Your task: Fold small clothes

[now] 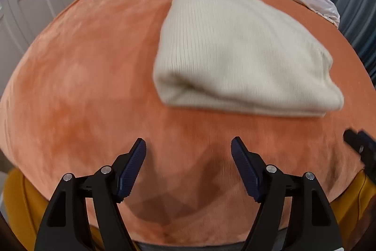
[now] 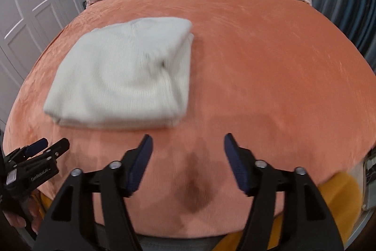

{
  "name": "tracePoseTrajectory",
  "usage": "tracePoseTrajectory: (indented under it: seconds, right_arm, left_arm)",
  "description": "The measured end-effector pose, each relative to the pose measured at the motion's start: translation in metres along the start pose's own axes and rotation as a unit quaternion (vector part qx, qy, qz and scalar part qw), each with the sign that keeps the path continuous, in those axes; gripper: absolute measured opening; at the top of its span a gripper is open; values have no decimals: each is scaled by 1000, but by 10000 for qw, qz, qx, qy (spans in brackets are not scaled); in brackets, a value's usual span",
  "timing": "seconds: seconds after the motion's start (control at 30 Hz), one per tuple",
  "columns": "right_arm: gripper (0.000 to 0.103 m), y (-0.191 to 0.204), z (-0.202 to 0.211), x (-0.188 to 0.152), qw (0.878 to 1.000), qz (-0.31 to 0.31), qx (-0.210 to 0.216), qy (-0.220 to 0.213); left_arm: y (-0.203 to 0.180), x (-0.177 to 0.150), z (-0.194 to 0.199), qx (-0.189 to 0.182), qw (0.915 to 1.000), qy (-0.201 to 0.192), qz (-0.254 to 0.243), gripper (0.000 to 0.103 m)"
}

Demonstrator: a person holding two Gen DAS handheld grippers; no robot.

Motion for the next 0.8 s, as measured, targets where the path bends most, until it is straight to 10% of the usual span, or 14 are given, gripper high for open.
tracePoseTrajectory:
  seconds: [0.8]
  right_arm:
    - [98, 20, -31, -55, 9991, 401, -107, -96]
  left_arm:
    - [-15, -23, -5, 420, 9966, -623, -342, 92]
Point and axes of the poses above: each gripper's, at about its wrist camera, not at the fingertips, and z roughly against the way its jaws point, y to its left, x to its top, the point moved 9 cm from there along -z, roughly the way its jaws point, and after that the axes turned 8 degrees about -z, right-handed, at the moved point
